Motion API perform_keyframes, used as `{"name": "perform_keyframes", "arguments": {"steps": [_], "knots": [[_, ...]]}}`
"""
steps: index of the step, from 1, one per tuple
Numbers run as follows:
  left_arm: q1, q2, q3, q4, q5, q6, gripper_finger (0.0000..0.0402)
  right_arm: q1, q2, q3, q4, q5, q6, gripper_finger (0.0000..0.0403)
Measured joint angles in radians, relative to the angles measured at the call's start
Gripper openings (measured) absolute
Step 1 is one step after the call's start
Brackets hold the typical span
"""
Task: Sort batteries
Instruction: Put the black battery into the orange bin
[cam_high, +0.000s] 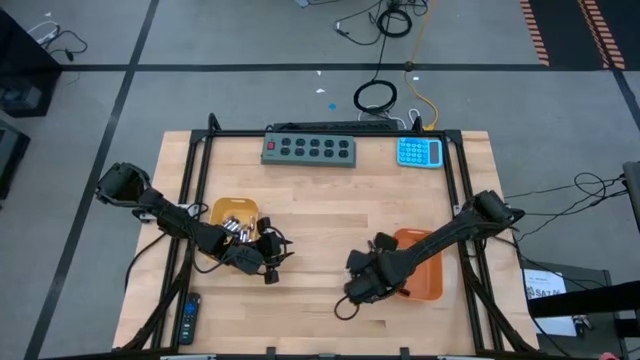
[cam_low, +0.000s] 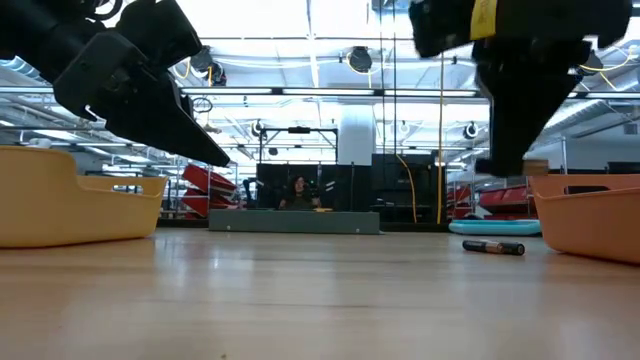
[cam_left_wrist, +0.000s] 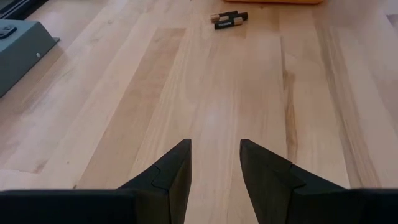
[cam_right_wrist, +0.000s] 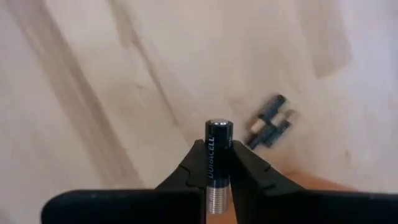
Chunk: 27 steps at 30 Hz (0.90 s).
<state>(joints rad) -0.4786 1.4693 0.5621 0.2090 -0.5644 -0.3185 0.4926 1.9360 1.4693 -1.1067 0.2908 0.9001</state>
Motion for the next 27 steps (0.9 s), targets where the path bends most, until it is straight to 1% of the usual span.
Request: {"name": "perform_keyframes", "arguments": {"steps": [4,6,9,12,15,18,23,27], "knots": [[0.000,0.000,0.000,-0.001,0.000,-0.002,0.0146,0.029,-0.078,0.001,-0.085,0.060,0.123,0.0021],[0.000,0.000,0.000,-0.001,0.000,-0.008,0.0146,0.041,-0.114,0.003,-0.168,0.057,0.201,0.0021],[0.000,0.000,0.000,-0.002,0.000,-0.008,0.0146,0.066,-0.124,0.000,-0.301,0.041,0.318,0.0021],[0.000,0.000,0.000,-0.004,0.000,-0.010,0.0146,0.086,-0.129,0.000,-0.390,0.008,0.358,0.0021],[0.000,0.000,0.000,-0.005,0.000,-0.010,0.0146,0.094,-0.128,-0.035,-0.359,-0.039,0.367,0.0021],[-0.002,0.000,0.000,-0.006,0.000,-0.012,0.0146,0.098,-0.140,-0.098,-0.313,-0.076,0.367,0.0021],[-0.007,0.000,0.000,-0.005,0.000,-0.013,0.0146,0.098,-0.195,-0.249,-0.170,-0.115,0.377,0.0022],[-0.006,0.000,0.000,-0.004,0.000,-0.012,0.0146,0.098,-0.274,-0.394,-0.057,-0.115,0.409,0.0036]]}}
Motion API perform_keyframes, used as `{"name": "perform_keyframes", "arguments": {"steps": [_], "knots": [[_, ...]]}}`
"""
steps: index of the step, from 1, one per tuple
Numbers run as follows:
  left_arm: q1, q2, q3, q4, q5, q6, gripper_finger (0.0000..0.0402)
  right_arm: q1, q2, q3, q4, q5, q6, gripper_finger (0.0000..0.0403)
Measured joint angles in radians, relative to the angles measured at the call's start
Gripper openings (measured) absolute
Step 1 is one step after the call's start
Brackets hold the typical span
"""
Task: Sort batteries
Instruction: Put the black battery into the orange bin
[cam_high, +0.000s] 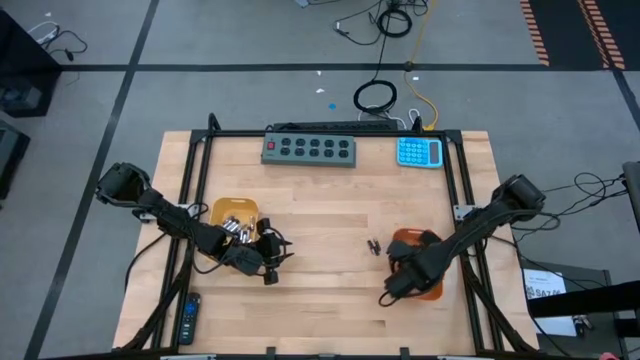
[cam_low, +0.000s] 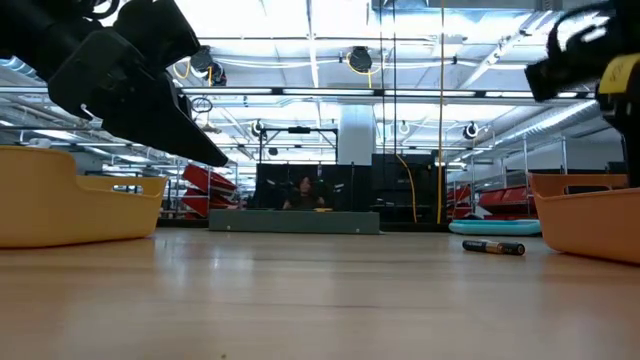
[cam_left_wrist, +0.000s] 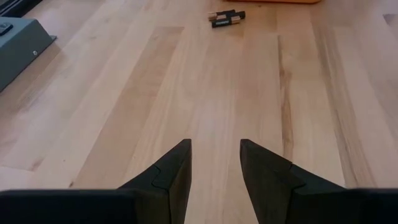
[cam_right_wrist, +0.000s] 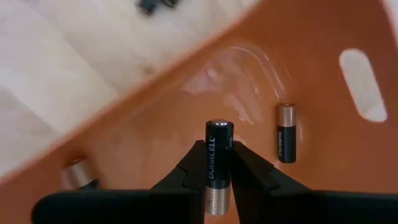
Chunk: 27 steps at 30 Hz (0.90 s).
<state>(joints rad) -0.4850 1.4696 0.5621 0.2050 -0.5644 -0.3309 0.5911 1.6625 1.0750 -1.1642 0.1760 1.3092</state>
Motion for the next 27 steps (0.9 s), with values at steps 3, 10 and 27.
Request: {"name": "perform_keyframes", "arguments": {"steps": [3,10,27], "knots": [[0.000,0.000,0.000,0.000,0.000,0.000,0.0146,-0.002,-0.062,-0.094,0.071,0.000,0.036,0.0054],[0.000,0.000,0.000,0.016,-0.043,0.065,0.0146,-0.016,-0.138,-0.168,0.144,0.005,0.048,0.0090],[0.050,0.000,0.000,0.093,-0.079,0.161,0.0146,-0.144,-0.040,0.145,0.165,0.257,-0.284,0.0092]]}}
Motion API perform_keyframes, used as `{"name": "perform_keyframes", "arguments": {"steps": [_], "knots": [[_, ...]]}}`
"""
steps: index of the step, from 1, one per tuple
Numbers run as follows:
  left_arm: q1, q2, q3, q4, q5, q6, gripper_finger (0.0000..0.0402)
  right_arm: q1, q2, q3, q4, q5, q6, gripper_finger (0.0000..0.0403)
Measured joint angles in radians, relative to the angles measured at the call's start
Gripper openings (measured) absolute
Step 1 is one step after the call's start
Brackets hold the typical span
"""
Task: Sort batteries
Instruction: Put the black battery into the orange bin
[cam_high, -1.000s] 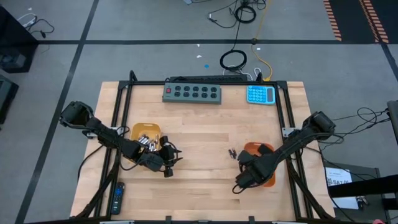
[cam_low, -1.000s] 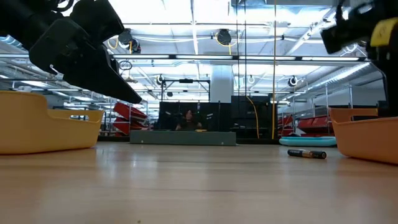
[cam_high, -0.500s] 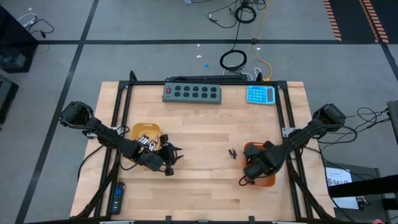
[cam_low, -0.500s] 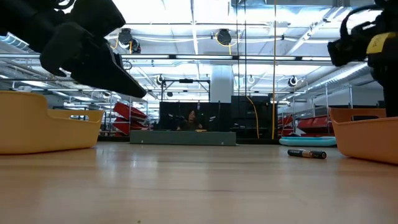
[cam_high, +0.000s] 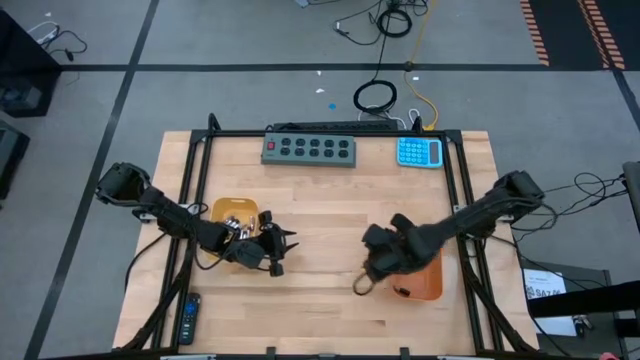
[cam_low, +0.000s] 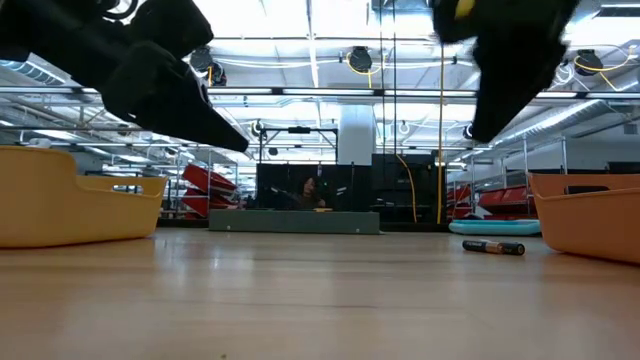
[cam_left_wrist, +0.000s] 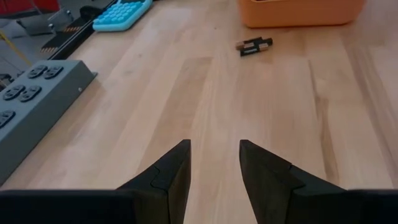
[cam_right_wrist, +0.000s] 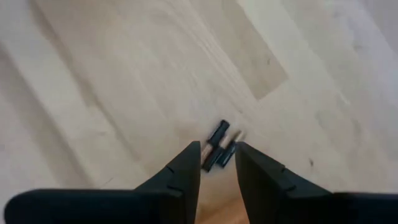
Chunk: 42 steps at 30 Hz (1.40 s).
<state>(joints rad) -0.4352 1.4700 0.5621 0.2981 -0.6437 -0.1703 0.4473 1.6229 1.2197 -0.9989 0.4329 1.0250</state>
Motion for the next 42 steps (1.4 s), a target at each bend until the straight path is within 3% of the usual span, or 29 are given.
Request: {"name": "perform_keyframes", "arguments": {"steps": [6,15,42], "knots": [[0.002,0.000,0.000,-0.004,0.001,0.000,0.0146,-0.120,0.084,0.000,0.072,-0.091,-0.143,0.0111],[0.001,0.000,0.000,-0.052,0.003,-0.008,0.0146,-0.238,0.197,0.000,0.115,-0.296,-0.175,0.0119],[-0.011,0.000,0.000,-0.072,0.008,-0.026,0.0146,-0.276,0.210,0.000,0.107,-0.333,-0.126,0.0107]]}}
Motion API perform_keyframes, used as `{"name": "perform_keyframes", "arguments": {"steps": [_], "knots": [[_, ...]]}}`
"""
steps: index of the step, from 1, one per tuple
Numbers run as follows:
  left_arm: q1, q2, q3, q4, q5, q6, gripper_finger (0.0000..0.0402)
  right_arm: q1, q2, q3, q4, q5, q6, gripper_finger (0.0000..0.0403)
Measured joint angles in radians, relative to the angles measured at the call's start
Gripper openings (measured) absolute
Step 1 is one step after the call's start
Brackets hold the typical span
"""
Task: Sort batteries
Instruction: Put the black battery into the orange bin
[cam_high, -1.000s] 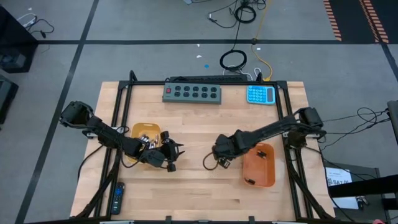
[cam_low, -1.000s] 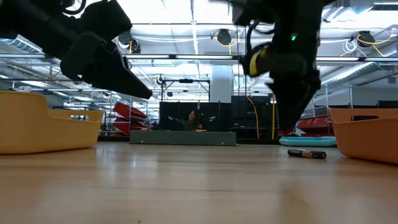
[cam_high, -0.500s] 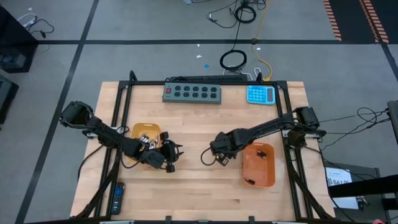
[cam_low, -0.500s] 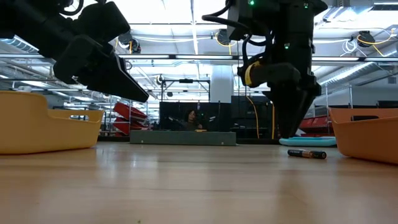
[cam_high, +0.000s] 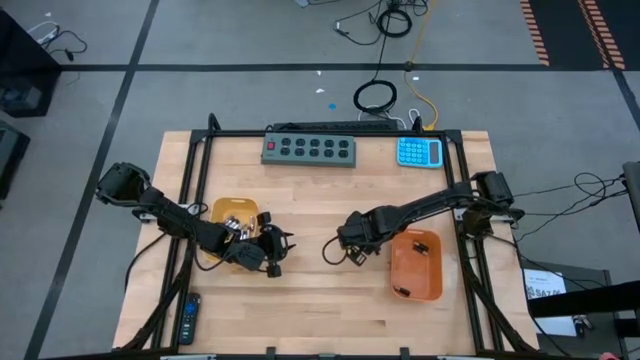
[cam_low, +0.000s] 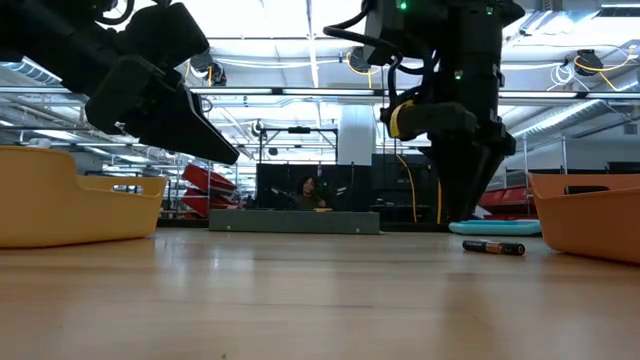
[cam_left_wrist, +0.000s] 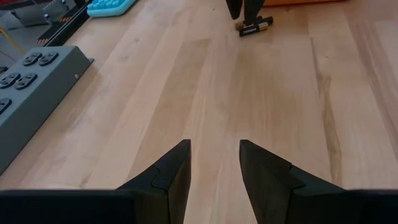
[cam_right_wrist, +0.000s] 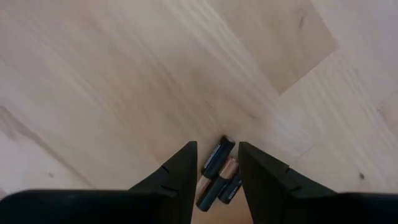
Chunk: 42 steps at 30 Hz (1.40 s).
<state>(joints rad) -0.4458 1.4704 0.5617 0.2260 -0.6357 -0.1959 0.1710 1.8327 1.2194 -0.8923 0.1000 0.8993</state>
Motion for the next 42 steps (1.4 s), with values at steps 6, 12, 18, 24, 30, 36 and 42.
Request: {"name": "perform_keyframes", "arguments": {"steps": [6,12,18,24,30,36,42], "knots": [[0.000,0.000,0.000,0.000,0.000,0.007,0.0146,-0.004,0.024,-0.008,0.009,0.005,-0.006,0.0107],[0.000,0.000,0.000,0.000,0.000,0.011,0.0146,-0.004,0.070,-0.009,0.014,-0.003,-0.021,0.0107],[0.000,0.000,0.000,0.000,0.000,0.013,0.0146,-0.006,0.078,-0.009,0.023,-0.021,-0.029,0.0107],[0.000,0.000,0.000,0.000,0.000,0.020,0.0146,-0.005,0.078,-0.009,0.057,-0.055,-0.029,0.0085],[0.000,0.000,0.000,0.000,0.000,0.020,0.0146,0.014,0.105,-0.005,0.088,-0.058,-0.058,0.0026],[0.000,0.000,0.000,0.001,0.000,0.020,0.0146,0.040,0.144,-0.001,0.103,-0.044,-0.085,0.0008],[0.000,0.000,-0.001,0.001,0.000,0.019,0.0146,0.103,0.107,0.113,0.011,0.049,-0.078,0.0003]]}}
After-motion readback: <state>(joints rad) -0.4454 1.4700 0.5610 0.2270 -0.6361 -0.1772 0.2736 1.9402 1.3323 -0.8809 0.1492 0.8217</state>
